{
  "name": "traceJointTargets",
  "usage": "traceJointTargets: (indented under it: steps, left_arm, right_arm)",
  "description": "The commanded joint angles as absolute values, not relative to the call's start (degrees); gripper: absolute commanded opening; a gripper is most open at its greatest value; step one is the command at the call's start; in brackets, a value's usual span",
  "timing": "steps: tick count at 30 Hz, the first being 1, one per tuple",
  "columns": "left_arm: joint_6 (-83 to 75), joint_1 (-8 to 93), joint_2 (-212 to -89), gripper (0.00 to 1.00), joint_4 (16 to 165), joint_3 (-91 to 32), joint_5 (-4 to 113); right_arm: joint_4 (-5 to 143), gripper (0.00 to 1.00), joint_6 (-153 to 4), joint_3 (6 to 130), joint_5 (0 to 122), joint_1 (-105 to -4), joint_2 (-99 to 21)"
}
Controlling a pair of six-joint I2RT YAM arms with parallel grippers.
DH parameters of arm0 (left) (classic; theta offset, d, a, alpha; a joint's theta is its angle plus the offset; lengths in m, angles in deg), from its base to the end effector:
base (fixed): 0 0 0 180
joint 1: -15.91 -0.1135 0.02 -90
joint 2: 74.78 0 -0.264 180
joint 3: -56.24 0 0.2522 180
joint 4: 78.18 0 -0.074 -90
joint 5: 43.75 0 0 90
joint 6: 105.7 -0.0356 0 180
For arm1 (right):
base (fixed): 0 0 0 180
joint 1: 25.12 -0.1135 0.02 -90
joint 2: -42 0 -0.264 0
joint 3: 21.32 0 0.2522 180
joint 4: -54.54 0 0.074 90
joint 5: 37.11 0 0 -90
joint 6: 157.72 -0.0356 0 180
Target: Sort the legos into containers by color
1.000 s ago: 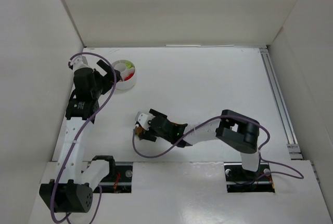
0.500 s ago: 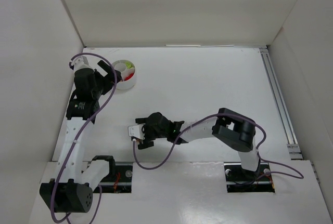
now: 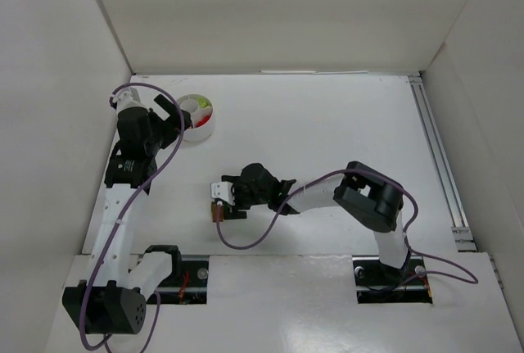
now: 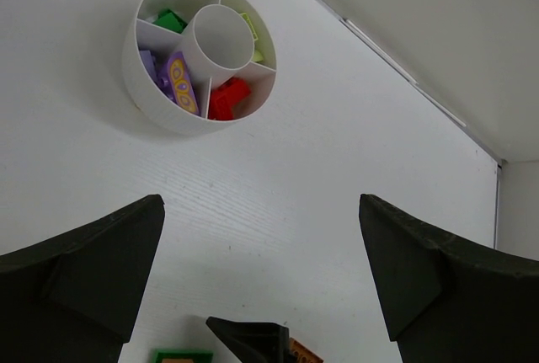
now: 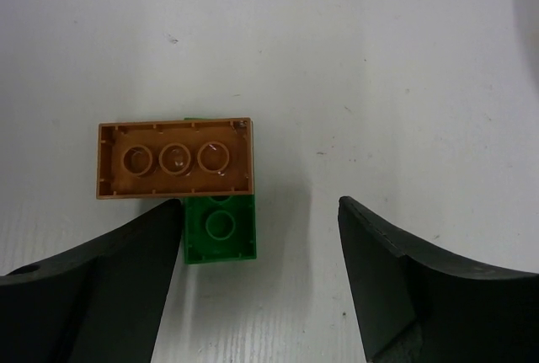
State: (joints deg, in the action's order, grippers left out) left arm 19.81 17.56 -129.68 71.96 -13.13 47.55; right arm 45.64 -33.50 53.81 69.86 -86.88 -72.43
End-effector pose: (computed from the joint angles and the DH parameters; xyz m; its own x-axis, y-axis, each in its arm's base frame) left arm 0.2179 -0.0071 0.3634 -0.2454 -0.5739 -0.7813 -0.1129 0.8174 -0.5649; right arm 0.1884 0.3728 0.1394 0.3429 -0.4984 -0.7963 -0.9299 -0.0599 -0.3629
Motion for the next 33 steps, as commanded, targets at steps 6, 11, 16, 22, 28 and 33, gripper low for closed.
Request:
traceJointTargets:
  steps: [6,11,16,22,28,33]
  left_arm:
    - [18.6,17.8,-129.7,1.00,74.7,-12.8,47.9]
    - [18.6,17.8,-129.7,1.00,75.3,-12.8,47.9]
    - [18.1,17.8,-129.7,1.00,75.8,-12.8,49.1]
    - [16.9,17.8,-129.7,1.00,78.3,-12.1,55.1]
    - [16.9,17.8,-130.2,1.00,84.8,-8.1,67.9]
    - [16.4,18.3,-131.4,1.00,86.6,-8.1,70.1]
  right_arm:
    - [51.1,0.61,-29.4,54.6,86.8,-83.7,-76.5]
    - [52.2,0.38,-29.4,53.5,87.5,-82.3,-75.9]
    - [52.7,0.22,-29.9,52.9,88.8,-82.3,-75.3]
    - [54.7,0.16,-33.9,50.8,74.9,-81.3,-65.5]
    - [62.0,0.16,-38.4,47.8,54.3,-78.4,-56.9]
    - [68.7,0.14,-39.9,46.6,32.3,-78.4,-52.4]
